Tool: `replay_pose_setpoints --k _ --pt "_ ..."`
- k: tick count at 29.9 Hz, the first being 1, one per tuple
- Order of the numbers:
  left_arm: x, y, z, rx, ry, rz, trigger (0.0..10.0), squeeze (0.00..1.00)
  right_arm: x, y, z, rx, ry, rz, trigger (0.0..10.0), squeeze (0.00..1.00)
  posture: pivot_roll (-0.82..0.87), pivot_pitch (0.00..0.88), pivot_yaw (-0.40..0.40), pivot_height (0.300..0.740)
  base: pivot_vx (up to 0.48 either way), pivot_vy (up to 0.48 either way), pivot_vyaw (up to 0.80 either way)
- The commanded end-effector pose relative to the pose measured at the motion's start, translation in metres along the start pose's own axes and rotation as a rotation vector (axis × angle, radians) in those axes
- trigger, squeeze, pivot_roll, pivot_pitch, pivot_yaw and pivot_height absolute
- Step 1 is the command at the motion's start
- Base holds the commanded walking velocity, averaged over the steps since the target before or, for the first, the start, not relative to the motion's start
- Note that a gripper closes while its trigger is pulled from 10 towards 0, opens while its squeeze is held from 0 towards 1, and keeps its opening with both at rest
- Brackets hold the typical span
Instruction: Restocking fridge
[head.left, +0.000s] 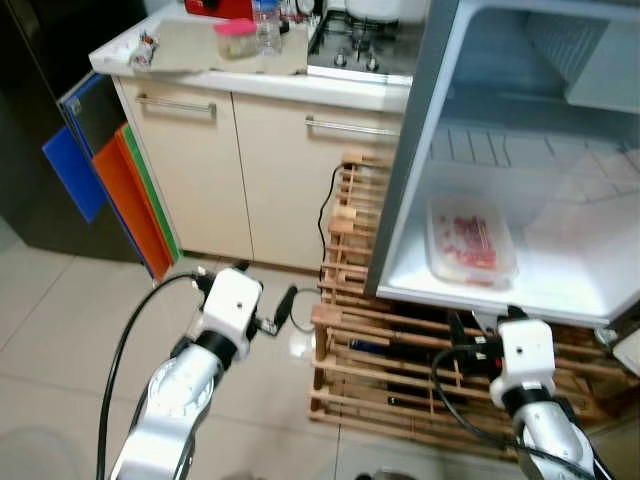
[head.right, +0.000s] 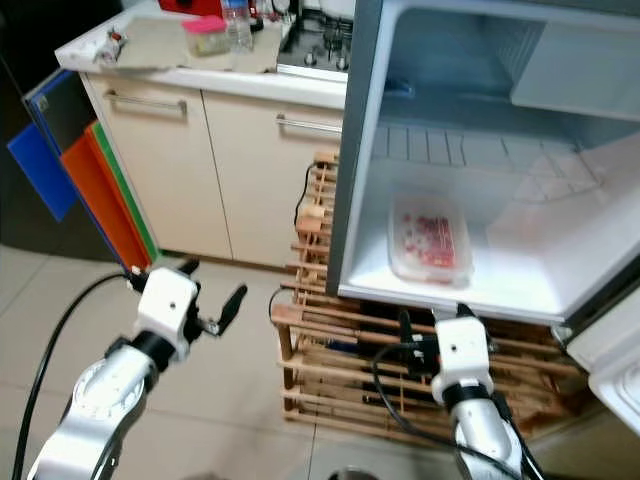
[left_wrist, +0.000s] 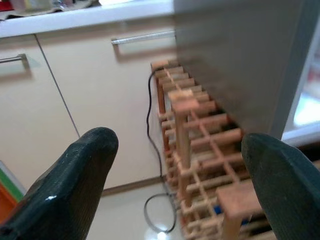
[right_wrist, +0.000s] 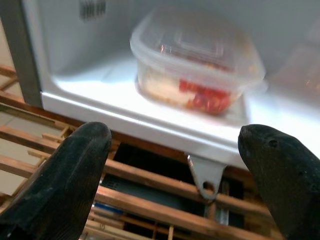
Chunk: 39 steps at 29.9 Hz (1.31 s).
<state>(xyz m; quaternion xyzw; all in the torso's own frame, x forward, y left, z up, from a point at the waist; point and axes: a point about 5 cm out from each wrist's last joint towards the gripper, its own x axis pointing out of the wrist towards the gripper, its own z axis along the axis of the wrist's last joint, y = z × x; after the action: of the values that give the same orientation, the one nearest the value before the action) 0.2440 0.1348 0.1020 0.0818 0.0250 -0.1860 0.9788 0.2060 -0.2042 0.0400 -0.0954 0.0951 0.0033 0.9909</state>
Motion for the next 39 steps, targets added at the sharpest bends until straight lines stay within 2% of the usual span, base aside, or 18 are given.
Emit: replay_pose_setpoints --k 1,3,7,12,19,26,33,39 --pt "0.007 0.004 0.014 -0.005 -0.054 0.008 10.0 0.0 0.009 -0.002 0.005 0.006 -0.031 -0.021 10.0 0.0 -0.01 0.0 -0.02 0.74 0.0 0.0 0.0" --pt "0.011 0.01 0.022 -0.061 -0.093 0.049 10.0 0.0 0.021 -0.004 0.009 0.042 -0.029 -0.043 10.0 0.0 -0.02 0.0 -0.017 0.74 0.0 -0.456 0.0" --pt "0.015 0.015 0.026 -0.106 -0.122 0.082 10.0 0.0 0.032 -0.006 0.016 0.075 -0.047 -0.07 10.0 0.0 -0.01 0.0 -0.013 0.74 0.0 -0.48 0.0" --pt "0.022 0.017 0.029 -0.082 -0.112 0.106 10.0 0.0 0.043 0.005 0.026 0.065 -0.093 -0.044 10.0 0.0 -0.01 0.0 -0.009 0.74 0.0 0.0 0.0" --pt "0.027 0.017 0.03 -0.082 -0.104 0.1 10.0 0.0 0.048 0.01 0.029 0.066 -0.106 -0.037 10.0 0.0 -0.02 0.0 -0.003 0.74 0.0 0.0 0.0" --pt "0.031 0.016 0.032 -0.115 -0.101 0.086 10.0 0.0 0.05 0.008 0.031 0.066 -0.111 -0.047 10.0 0.0 -0.02 0.0 0.001 0.74 -0.438 0.0 0.0" --pt "0.03 0.015 0.031 -0.108 -0.093 0.081 10.0 0.0 0.05 0.009 0.028 0.059 -0.101 -0.044 10.0 0.0 -0.02 0.0 0.002 0.74 -0.478 0.0 0.0" --pt "0.033 0.017 0.032 -0.092 -0.091 0.088 10.0 0.0 0.05 0.013 0.031 0.047 -0.113 -0.028 10.0 0.0 -0.03 0.0 0.004 0.74 -0.202 0.0 0.0"
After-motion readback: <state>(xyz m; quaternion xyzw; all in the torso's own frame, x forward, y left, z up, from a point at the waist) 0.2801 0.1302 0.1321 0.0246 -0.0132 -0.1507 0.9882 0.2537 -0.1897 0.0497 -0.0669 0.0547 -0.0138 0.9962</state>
